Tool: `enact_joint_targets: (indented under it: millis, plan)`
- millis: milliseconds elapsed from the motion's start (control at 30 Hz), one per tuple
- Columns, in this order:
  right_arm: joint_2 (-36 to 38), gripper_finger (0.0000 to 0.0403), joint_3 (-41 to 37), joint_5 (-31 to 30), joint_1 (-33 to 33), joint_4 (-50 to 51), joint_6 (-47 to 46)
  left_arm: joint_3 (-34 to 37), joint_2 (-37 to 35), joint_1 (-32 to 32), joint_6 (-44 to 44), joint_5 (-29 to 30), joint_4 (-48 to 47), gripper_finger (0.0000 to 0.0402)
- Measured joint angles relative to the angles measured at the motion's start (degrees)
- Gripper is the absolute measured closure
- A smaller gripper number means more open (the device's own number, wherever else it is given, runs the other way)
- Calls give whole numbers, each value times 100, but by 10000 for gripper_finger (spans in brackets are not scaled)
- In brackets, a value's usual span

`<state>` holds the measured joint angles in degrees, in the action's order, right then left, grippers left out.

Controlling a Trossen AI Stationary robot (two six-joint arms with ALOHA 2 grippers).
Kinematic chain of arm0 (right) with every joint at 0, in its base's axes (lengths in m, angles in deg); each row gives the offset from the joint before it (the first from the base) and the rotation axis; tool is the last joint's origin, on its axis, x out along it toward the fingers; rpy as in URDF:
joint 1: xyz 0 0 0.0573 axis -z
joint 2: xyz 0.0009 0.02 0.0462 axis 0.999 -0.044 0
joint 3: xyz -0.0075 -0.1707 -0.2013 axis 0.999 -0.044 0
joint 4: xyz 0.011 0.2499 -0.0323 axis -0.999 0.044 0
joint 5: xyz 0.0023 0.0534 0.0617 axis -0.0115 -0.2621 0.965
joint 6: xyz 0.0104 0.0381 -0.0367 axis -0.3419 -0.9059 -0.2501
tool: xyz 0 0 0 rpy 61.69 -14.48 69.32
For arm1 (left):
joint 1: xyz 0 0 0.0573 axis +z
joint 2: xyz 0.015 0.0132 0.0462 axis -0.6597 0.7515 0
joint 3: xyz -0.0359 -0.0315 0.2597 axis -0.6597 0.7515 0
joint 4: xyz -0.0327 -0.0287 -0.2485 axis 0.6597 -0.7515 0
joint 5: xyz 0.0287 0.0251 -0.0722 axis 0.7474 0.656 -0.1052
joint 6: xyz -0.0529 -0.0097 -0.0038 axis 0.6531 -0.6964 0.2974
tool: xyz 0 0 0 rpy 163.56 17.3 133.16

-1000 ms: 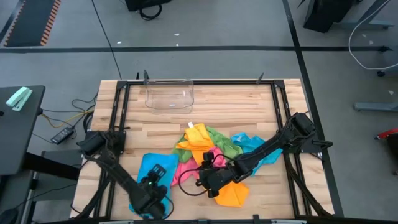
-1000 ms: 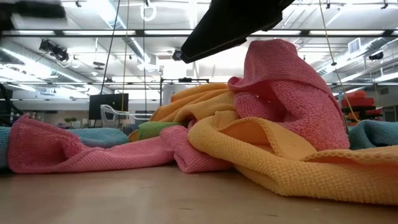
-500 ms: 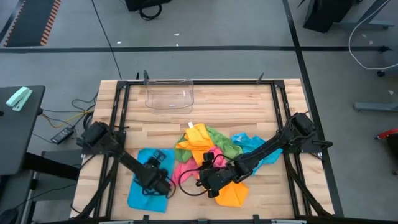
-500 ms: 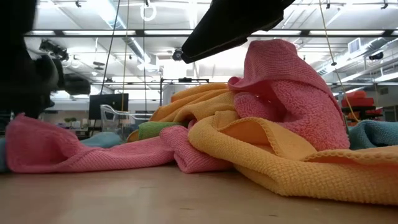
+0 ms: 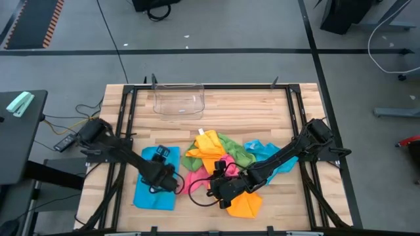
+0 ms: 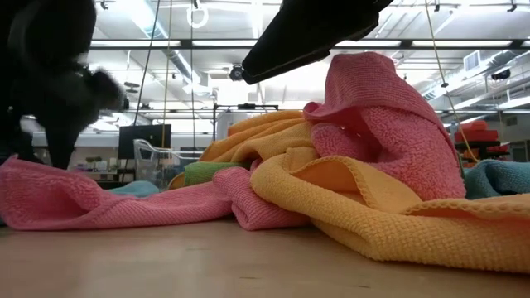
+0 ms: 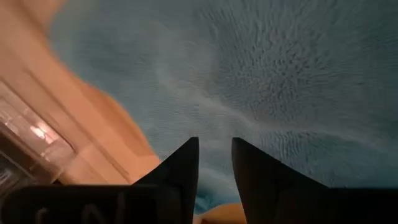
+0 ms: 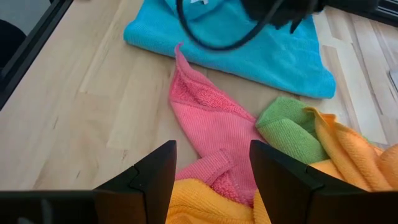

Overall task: Fold microfiber towels
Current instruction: Fold the left blue microfiber towel

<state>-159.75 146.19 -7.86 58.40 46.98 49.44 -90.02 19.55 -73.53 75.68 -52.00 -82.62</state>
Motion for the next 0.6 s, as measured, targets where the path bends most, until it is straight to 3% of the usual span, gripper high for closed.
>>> enact_joint_targets:
  millis: [133, 300, 600]
  plan:
    - [0, 190, 0, -1, -22, 1, -8, -119, -592, -16, 69, -51, 93, 301]
    - [0, 190, 0, -1, -39, 2, 1, -147, -1110, -181, 31, -780, 1214, 299]
    - [0, 190, 0, -1, -35, 0, -27, -141, -601, -540, 311, -1236, 2050, 307]
